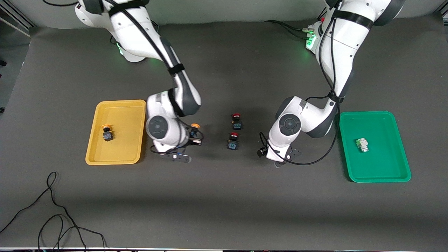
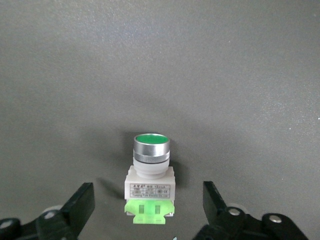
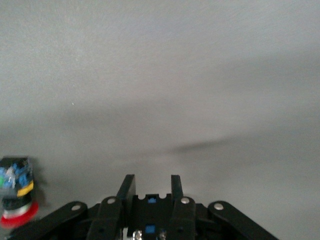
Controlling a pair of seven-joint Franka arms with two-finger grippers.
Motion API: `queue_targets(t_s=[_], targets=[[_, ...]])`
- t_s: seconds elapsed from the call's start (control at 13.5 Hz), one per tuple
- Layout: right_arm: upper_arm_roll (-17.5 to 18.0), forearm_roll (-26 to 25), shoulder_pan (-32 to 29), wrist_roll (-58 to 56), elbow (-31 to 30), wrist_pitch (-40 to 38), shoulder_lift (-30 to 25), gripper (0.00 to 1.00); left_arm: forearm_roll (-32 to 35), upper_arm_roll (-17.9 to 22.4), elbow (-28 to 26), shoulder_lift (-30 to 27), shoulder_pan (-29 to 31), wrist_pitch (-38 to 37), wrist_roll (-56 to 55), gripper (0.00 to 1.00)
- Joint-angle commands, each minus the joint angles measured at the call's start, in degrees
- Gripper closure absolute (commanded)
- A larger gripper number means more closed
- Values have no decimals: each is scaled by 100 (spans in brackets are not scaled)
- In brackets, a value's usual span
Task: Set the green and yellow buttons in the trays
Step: 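Grasp another black button with the right gripper while the left grasps a green button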
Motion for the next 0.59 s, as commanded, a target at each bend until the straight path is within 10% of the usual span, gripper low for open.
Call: queue_targets(t_s=[0.0, 0.52], targets=[[-665, 55, -49, -1063, -129, -1069, -584, 100, 161, 42, 33, -3, -55, 35, -105, 65], [-1994, -649, -31, -3332, -497, -1742, -656, 100, 180, -2, 50, -703, -55, -708, -52, 82]])
